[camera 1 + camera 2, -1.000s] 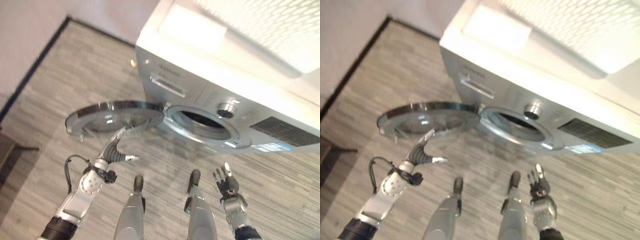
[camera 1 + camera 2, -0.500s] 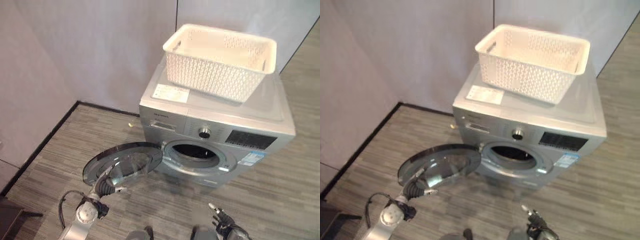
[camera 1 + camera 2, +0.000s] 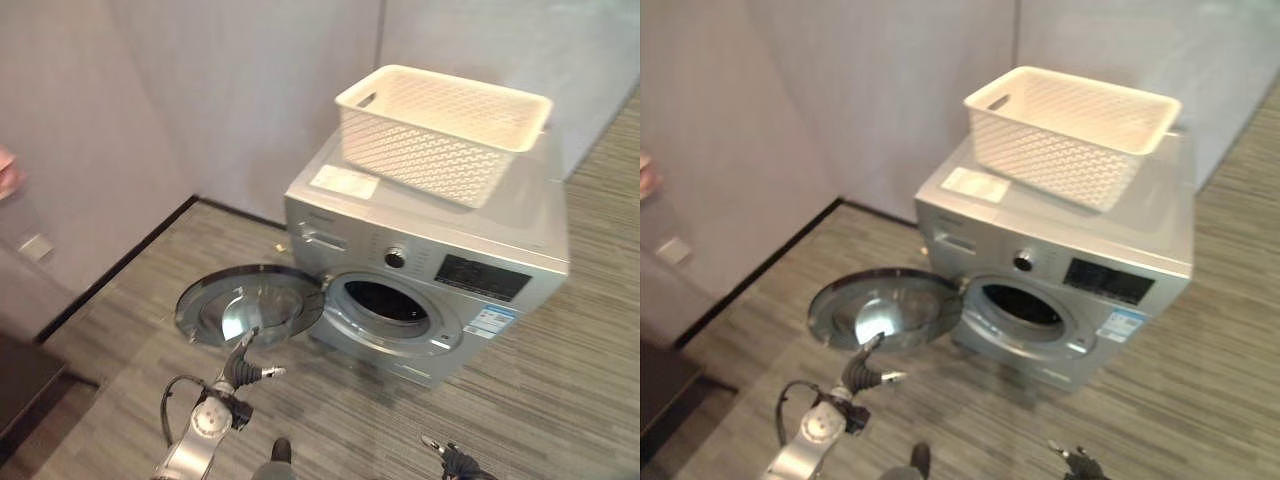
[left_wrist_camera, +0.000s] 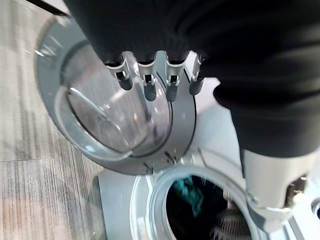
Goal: Grab the laundry basket,head to the washer,open it,put in the laundry and shut it.
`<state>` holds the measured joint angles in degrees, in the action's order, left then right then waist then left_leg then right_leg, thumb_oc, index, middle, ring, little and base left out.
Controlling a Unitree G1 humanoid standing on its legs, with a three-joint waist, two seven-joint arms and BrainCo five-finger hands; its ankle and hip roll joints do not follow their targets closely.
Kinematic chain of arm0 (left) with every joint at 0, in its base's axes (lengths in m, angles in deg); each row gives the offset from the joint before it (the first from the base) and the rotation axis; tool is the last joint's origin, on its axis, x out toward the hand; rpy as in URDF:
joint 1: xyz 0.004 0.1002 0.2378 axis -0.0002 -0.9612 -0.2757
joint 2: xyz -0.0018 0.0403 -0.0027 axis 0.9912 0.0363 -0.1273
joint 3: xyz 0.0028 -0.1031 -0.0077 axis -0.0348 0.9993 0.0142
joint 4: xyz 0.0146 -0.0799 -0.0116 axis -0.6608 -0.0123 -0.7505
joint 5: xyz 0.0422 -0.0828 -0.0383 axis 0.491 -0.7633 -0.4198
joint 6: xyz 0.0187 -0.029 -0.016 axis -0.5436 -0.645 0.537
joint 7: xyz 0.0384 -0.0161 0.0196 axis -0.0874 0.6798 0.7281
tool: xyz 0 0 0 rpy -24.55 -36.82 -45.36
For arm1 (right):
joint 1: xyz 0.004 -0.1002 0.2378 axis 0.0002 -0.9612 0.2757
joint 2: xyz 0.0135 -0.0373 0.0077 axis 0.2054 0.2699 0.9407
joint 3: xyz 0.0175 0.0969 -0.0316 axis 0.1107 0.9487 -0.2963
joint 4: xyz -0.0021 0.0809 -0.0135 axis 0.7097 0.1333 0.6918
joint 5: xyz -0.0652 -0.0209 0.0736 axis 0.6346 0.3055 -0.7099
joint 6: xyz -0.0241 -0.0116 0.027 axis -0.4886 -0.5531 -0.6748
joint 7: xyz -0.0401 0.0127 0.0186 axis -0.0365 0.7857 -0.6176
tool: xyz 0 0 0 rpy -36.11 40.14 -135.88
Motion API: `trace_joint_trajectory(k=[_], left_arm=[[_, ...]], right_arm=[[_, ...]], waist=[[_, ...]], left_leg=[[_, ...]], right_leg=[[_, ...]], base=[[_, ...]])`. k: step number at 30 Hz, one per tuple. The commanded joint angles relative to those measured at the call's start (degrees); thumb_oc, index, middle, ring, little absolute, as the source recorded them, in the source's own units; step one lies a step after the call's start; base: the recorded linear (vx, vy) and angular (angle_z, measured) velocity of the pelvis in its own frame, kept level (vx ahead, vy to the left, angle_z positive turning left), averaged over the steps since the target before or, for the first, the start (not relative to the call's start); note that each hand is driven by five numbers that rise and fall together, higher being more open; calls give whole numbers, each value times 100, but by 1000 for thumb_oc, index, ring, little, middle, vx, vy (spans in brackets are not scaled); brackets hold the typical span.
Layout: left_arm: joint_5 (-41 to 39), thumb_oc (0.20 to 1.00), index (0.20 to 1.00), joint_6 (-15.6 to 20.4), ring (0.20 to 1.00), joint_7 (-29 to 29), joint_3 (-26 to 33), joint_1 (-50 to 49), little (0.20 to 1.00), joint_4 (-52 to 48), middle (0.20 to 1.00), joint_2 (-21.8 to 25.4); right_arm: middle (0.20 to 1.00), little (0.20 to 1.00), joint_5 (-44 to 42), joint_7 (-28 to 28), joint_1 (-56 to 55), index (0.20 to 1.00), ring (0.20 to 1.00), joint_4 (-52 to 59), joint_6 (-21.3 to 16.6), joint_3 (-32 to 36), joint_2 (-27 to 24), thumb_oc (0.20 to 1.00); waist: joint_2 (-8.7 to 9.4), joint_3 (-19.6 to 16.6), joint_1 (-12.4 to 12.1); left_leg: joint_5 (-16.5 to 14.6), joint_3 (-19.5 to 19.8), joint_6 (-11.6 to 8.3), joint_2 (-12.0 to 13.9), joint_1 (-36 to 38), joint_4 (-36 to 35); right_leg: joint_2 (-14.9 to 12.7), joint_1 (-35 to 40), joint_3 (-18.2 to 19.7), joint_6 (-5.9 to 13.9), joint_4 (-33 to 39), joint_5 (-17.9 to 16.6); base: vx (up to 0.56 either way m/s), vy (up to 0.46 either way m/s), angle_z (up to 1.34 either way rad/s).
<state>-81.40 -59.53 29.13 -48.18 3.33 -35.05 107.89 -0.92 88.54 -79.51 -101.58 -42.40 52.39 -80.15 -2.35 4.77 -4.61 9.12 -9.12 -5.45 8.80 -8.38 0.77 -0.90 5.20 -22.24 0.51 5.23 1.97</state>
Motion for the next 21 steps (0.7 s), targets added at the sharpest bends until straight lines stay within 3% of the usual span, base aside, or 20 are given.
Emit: trace_joint_trajectory(k=[1,2,3,4,6,8,9,11,12,16,21], left_arm=[[-224,1000,1000,172,1000,394,418,237,1000,-379,1000,182],[-222,1000,1000,188,1000,495,506,233,1000,-365,1000,199],[-215,1000,1000,231,1000,792,797,227,1000,-394,1000,279],[-215,1000,1000,231,1000,793,800,223,1000,-395,1000,281],[-238,1000,1000,283,1000,1042,1062,314,1000,-344,1000,365],[-211,1000,1000,287,1000,1116,1136,374,1000,-294,1000,385],[-178,1000,1000,272,1000,1293,1199,588,1000,-82,1000,402],[-149,1000,1000,262,1000,1354,1233,696,1000,-15,1000,432],[-155,1000,1000,224,1000,1537,1415,878,1000,146,1000,553],[-297,1000,1000,92,1000,1809,1650,1567,1000,669,1000,1007],[-154,1000,1000,-133,1000,2042,1445,2638,1000,1664,1000,1675]], right_arm=[[1000,1000,130,112,229,1000,1000,-19,-122,56,37,1000],[1000,1000,169,108,206,1000,1000,-7,-118,32,31,1000],[1000,1000,231,108,166,1000,1000,6,-127,-2,12,1000],[1000,1000,232,109,166,1000,1000,6,-127,-5,14,1000],[1000,1000,260,114,98,1000,1000,-7,-155,51,-54,1000],[1000,1000,265,107,70,1000,1000,-1,-162,74,-68,1000],[1000,1000,268,114,-11,1000,1000,26,-181,150,-81,1000],[1000,1000,265,107,-56,1000,1000,63,-178,162,-78,1000],[1000,1000,270,71,-70,1000,1000,131,-183,145,-47,1000],[1000,1000,436,-66,-30,1000,1000,179,-120,-76,13,1000],[1000,1000,742,-235,-24,1000,1000,302,-36,-509,45,1000]], waist=[[264,70,116],[283,80,107],[326,80,56],[325,84,67],[244,-3,152],[170,-55,232],[56,-162,398],[-8,-209,446],[-102,-316,519],[-141,-428,595],[-122,-483,675]], left_leg=[[-200,-417,52,115,-216,369],[-238,-192,34,163,-202,462],[-361,567,-21,219,-87,569],[-365,577,-23,220,-89,576],[-259,1163,-142,466,218,475],[-232,1165,-169,555,363,251],[-251,861,-243,588,499,42],[-292,731,-255,550,626,-109],[-411,635,-269,412,828,-316],[-598,418,-208,157,1088,-561],[-752,304,-149,22,1123,-577]], right_leg=[[-296,41,312,210,-704,984],[-314,24,356,191,-750,971],[-374,-39,524,183,-807,948],[-371,-33,516,181,-810,952],[-458,-127,635,259,-854,900],[-463,-99,619,297,-818,896],[-542,-12,559,375,-737,832],[-575,62,558,399,-677,799],[-660,131,597,466,-614,714],[-852,75,695,636,-555,504],[-986,12,814,775,-474,353]], base=[[-32,20,29],[-66,86,-5],[15,64,-30],[16,93,-50],[43,158,-39],[102,189,-31],[181,273,-16],[157,215,30],[115,148,28],[106,204,-15],[50,114,-18]])
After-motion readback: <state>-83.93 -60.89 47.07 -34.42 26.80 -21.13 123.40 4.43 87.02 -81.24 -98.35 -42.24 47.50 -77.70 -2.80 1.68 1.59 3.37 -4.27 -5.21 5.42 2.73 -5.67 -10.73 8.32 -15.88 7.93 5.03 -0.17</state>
